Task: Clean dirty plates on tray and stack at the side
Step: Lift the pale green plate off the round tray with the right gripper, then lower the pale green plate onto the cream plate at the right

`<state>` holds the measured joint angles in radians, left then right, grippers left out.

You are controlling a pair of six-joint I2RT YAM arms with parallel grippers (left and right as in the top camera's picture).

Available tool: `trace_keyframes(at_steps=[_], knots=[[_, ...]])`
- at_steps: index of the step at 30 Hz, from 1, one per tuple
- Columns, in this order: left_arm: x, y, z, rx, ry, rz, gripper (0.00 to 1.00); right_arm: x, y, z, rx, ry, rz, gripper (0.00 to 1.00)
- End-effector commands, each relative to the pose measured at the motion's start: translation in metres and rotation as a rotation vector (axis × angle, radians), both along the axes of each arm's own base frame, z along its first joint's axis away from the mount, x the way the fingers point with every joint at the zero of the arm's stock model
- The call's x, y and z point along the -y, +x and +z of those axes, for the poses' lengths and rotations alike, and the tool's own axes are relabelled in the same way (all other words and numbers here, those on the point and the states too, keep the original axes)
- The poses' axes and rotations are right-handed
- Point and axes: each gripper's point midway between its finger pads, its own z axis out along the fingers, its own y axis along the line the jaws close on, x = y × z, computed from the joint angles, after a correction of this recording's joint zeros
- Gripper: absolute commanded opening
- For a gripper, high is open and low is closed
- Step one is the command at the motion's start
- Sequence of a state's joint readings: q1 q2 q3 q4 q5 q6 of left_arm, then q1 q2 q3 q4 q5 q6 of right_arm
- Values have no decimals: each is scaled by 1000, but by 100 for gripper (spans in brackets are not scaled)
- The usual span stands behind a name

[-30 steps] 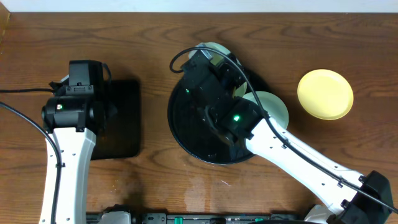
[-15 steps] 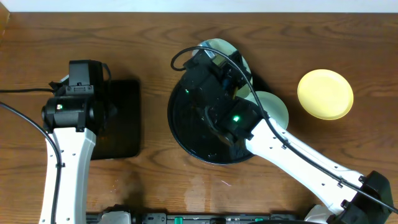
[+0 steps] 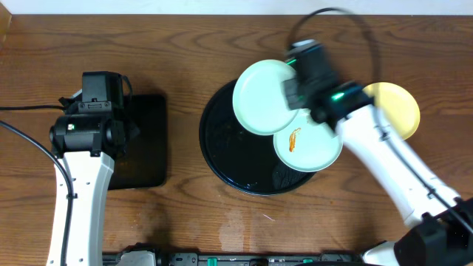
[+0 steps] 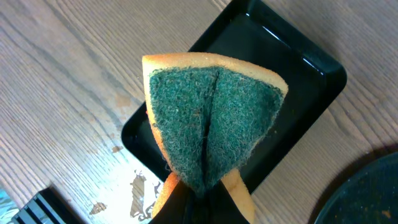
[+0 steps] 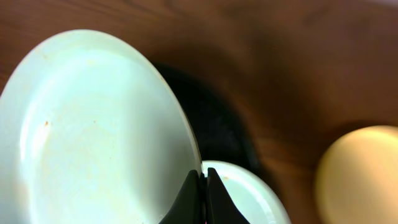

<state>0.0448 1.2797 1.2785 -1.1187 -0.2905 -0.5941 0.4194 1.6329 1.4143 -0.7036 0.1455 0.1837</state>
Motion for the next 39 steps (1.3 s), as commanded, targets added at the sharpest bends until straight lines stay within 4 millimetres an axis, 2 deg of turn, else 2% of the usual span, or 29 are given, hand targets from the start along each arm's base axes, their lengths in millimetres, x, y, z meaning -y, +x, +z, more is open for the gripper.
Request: trace_keyframes(at_steps=[1,4,5,11,14,21,24,27,28,31,33,36,39], knots=[[-3,-2,-4,-17,12,-4,7,3,-7,15,-119,349,71,1],[-3,-2,-4,-19,12,-4,8,62,-6,3,-166,326,-43,1],[-3,-2,-4,-19,12,-4,8,92,-9,-3,-192,313,-101,1],[-3,-2,-4,-19,12,-4,8,209,-31,-26,-250,236,-401,1],[-3,-2,-5,-19,12,-4,8,251,-41,-32,-247,240,-514,1],[-3,0,-8,-32,11,-4,8,314,-60,-52,-216,219,-734,1],[-3,0,-11,-41,10,-4,8,329,-63,-65,-193,213,-798,1],[-2,1,-13,-48,8,-5,8,333,-60,-77,-159,211,-803,1],[-2,1,-13,-51,8,-5,8,334,-60,-81,-152,210,-803,5],[-2,2,-15,-55,7,-5,8,334,-59,-87,-144,221,-818,36],[-2,2,-15,-56,7,-5,8,332,-59,-88,-145,231,-811,49],[-2,2,-15,-56,7,-5,8,320,-54,-87,-147,288,-765,52],[-2,3,-15,-53,8,-6,8,288,-45,-82,-151,406,-609,57]])
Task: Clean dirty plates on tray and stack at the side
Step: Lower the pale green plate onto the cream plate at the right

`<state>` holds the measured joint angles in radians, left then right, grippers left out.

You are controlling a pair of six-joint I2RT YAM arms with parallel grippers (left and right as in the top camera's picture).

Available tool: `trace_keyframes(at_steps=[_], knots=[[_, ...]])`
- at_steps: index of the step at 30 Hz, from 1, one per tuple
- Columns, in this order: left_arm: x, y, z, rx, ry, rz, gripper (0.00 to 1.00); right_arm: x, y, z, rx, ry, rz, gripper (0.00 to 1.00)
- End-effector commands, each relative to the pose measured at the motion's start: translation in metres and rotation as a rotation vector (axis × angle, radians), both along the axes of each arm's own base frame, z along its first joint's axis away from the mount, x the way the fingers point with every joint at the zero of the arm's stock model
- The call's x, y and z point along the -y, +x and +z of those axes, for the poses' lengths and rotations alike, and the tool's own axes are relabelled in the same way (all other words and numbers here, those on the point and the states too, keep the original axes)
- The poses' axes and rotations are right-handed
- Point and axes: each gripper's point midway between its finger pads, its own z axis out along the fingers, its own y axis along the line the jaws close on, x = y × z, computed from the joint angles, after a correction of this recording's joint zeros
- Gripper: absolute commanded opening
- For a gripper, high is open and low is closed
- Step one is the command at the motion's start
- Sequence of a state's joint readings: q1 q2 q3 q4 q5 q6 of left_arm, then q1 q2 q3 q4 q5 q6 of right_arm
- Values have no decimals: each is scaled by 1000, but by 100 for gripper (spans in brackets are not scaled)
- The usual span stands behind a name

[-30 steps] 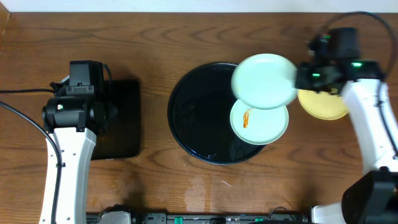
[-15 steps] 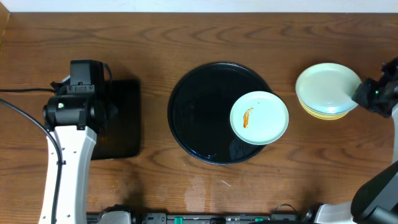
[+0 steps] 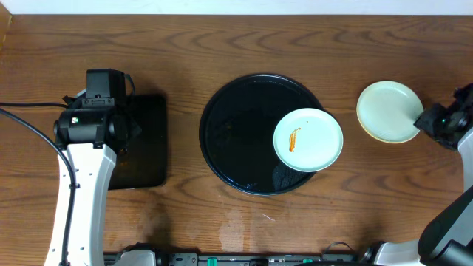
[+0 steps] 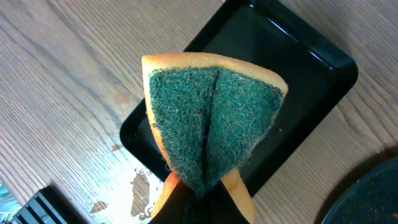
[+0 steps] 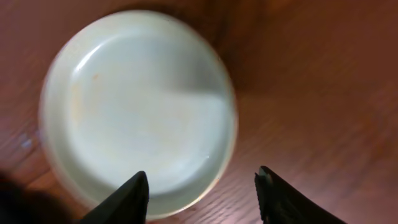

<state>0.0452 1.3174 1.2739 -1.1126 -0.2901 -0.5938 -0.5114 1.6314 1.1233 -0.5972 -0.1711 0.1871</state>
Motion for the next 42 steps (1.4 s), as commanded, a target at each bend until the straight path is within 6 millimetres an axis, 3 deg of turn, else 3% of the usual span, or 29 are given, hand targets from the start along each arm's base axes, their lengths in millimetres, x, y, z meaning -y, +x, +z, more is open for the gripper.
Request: trace_keyframes(at_steps=[1,4,9,15,24,33,39,42], knots=[[-2,-1,-4,-15,9,-6,8,-47,13,16,110,165,189,58],[-2,0,-4,-13,10,-6,8,-80,10,18,111,269,277,60],[-2,1,-4,-8,10,-6,7,-121,-8,5,-22,300,350,62],[-2,2,-4,-11,11,-9,8,-151,-18,-14,-177,106,454,95],[-2,2,-4,-11,11,-9,7,-189,-31,-20,-254,111,468,93],[-2,2,-4,-18,16,-26,8,-189,-24,-35,-218,74,421,79],[-2,2,-4,-18,16,-25,8,-189,-31,-46,-231,79,418,79],[-2,2,-4,-18,15,-26,8,-191,-30,-51,-216,84,421,75]])
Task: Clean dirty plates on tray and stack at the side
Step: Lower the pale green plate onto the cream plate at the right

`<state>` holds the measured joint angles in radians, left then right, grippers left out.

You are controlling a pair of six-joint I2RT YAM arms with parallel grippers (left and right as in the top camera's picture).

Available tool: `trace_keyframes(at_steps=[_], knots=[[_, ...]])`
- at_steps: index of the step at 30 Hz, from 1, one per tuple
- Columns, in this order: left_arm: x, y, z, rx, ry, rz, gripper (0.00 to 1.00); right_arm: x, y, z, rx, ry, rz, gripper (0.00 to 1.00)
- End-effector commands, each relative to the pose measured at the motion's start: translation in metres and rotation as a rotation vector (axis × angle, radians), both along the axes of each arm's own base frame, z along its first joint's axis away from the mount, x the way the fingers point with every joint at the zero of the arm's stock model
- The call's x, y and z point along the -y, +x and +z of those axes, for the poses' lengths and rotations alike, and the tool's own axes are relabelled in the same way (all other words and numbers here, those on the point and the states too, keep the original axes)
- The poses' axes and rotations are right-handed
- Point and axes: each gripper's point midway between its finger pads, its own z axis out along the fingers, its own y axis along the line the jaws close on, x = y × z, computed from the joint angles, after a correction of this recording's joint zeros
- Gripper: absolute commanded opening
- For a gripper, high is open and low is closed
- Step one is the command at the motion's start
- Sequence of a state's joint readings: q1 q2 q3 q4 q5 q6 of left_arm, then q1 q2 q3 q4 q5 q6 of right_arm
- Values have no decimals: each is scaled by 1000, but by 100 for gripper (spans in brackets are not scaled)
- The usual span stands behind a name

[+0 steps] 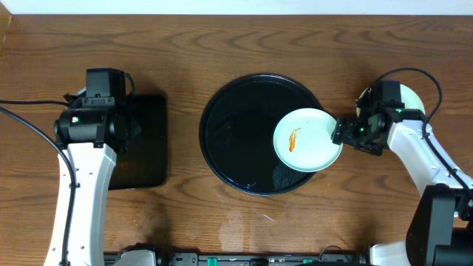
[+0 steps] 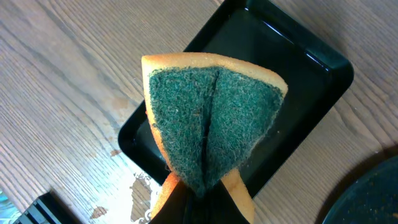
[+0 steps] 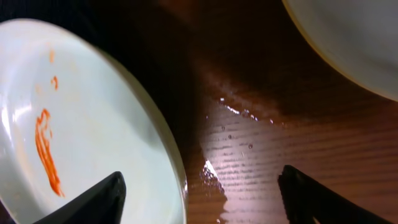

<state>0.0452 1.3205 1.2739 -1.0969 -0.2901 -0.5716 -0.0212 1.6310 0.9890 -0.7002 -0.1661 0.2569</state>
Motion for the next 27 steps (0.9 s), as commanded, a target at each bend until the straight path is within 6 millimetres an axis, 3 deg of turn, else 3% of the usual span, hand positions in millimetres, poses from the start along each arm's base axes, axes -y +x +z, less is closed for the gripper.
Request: trace_keyframes(at_steps=[1,6,19,22,27], knots=[[-2,-2,-5,-23,8,-6,8,-5,-1,-1,22,4,-1,73],[2,-2,-6,-22,-13,-14,8,-15,-1,-1,31,59,11,45],[2,-2,-6,-25,-14,-22,8,-18,-14,-21,17,51,23,41],[2,-2,-6,-25,-14,-22,8,-18,-13,-23,24,51,24,30],[2,-2,-6,-25,-14,-22,8,-18,-2,-17,69,52,25,1]])
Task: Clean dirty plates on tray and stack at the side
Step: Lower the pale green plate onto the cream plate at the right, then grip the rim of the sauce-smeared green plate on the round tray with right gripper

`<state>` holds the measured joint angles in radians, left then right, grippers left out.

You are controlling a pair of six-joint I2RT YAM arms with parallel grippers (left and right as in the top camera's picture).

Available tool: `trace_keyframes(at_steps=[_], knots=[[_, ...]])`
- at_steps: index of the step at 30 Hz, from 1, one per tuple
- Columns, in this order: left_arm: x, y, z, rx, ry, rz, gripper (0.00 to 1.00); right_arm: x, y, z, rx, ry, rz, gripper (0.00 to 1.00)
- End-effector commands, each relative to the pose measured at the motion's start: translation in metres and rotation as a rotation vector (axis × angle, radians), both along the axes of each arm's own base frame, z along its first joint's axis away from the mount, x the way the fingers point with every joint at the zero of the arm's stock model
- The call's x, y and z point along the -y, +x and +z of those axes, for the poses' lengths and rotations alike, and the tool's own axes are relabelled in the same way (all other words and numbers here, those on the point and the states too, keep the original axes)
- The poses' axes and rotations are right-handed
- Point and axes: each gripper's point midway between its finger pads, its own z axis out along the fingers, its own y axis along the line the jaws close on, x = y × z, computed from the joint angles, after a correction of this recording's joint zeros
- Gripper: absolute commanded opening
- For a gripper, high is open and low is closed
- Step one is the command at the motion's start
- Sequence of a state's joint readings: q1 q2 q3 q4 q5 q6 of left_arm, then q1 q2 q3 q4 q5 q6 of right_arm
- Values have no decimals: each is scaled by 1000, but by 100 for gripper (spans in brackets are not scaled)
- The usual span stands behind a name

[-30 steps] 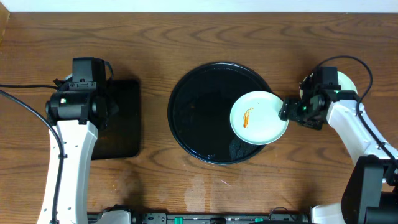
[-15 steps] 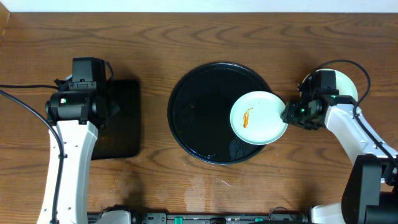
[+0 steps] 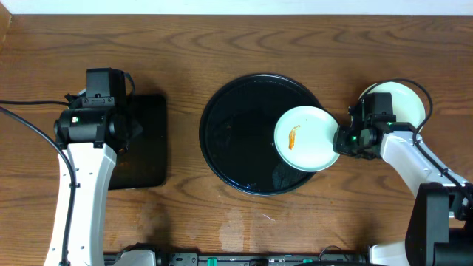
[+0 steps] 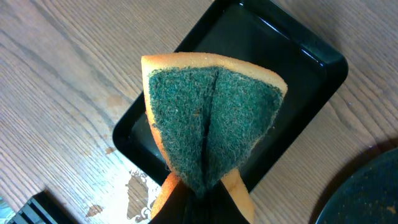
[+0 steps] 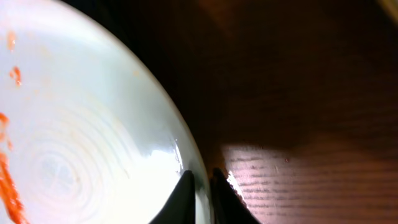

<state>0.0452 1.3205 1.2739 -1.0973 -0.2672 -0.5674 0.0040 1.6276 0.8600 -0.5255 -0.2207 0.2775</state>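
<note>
A pale dirty plate (image 3: 304, 139) with an orange smear lies on the right part of the round black tray (image 3: 244, 133). My right gripper (image 3: 341, 139) is shut on this plate's right rim; in the right wrist view its fingers (image 5: 186, 186) pinch the rim of the plate (image 5: 74, 137). The stack of clean plates (image 3: 403, 103) sits on the table to the right, partly hidden by the arm. My left gripper (image 4: 200, 198) is shut on a folded green and yellow sponge (image 4: 208, 124), held above the black rectangular tray (image 3: 144, 140).
The wood table (image 3: 222, 44) carries everything. A black cable (image 3: 22, 140) loops at the left edge. Water marks show on the wood (image 4: 140, 186) beside the rectangular tray (image 4: 298, 68). A black rail (image 3: 244, 258) runs along the front edge.
My right gripper was open beside the dirty plate's right rim; now it is shut on that rim. The plate has shifted slightly. The left arm and sponge have hardly moved.
My right gripper first held a clean plate over the round tray. Then it stood open over that plate, set down at the far right on the yellow plate. After that it was open at the dirty plate's rim, and now grips it. The left held the sponge throughout.
</note>
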Motion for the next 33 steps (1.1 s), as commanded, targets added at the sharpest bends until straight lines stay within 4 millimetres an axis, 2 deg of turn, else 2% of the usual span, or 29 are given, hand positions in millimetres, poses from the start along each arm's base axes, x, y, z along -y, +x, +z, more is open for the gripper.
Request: trace_keyframes(at_steps=[1,4,12,17,22,24,29,33], knots=[[-1,-3,-5,-26,6,-10,8,-1,5,8,28,-2,5,1],[-1,-3,-5,-28,6,-10,8,-8,14,18,56,37,22,1],[-1,-3,-5,-27,7,-10,8,-49,33,54,127,197,118,1],[-1,-3,-5,-27,7,-10,8,-80,40,63,180,178,196,1],[-1,-3,-5,-26,2,-12,8,-84,47,58,218,20,158,1],[7,1,-7,-21,-36,-51,7,-89,51,60,247,-7,170,1],[47,16,-8,10,-196,-289,8,-106,60,64,308,-9,197,1],[65,18,-8,29,-287,-340,8,-114,64,49,288,7,179,1]])
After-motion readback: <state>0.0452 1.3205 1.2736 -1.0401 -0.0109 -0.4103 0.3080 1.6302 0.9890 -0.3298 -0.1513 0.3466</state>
